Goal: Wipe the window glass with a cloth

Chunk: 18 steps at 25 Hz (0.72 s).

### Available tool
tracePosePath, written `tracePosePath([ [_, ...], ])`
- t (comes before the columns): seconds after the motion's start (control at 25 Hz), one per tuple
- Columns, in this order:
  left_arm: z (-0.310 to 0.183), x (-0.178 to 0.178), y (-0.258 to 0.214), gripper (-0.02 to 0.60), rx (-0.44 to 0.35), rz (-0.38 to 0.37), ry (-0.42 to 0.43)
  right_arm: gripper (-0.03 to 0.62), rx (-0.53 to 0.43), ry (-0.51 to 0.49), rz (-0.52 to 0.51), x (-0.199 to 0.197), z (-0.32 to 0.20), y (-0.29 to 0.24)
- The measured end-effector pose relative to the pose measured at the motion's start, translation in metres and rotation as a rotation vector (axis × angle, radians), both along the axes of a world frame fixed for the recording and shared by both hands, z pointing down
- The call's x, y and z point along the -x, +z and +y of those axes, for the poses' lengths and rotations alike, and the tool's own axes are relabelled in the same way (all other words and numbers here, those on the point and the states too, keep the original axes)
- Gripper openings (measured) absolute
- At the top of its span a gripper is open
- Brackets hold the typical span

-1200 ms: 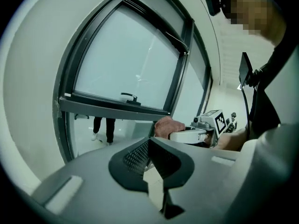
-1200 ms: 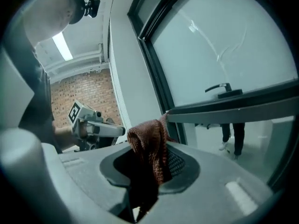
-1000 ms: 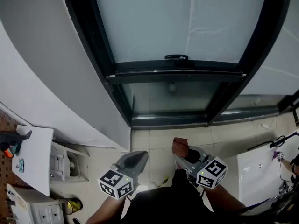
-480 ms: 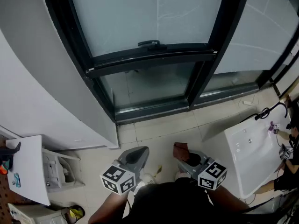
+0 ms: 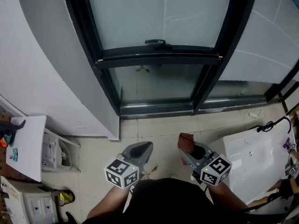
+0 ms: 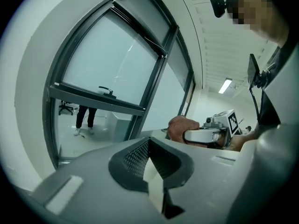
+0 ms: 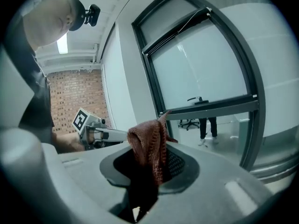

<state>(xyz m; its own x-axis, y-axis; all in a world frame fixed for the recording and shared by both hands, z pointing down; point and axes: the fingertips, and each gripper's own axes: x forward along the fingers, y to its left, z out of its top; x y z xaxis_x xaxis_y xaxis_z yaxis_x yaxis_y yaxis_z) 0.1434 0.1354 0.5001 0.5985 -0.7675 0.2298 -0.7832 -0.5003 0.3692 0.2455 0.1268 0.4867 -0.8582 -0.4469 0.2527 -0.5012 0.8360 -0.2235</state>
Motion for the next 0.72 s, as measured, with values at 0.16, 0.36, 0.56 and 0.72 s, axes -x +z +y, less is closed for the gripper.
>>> tracePosePath([
  [0.16, 0.014, -0.029, -0.002, 0.017, 0.007, -0.019, -0.034, 0.078, -0.007, -0.043, -0.005, -0.02, 0.005, -0.001],
  [0.36, 0.031, -0.058, 0.002, 0.017, 0.009, -0.06, -0.074, 0.078, -0.008, -0.063, -0.007, -0.053, 0.011, 0.003],
  [0.56, 0.034, -0.07, 0.01, 0.017, 0.005, -0.074, -0.116, 0.078, -0.033, -0.067, -0.002, -0.075, 0.007, 0.006],
  [0.72, 0.045, -0.079, 0.013, 0.017, 0.039, -0.029, -0.074, 0.078, -0.034, -0.041, -0.021, -0.08, 0.015, 0.0],
])
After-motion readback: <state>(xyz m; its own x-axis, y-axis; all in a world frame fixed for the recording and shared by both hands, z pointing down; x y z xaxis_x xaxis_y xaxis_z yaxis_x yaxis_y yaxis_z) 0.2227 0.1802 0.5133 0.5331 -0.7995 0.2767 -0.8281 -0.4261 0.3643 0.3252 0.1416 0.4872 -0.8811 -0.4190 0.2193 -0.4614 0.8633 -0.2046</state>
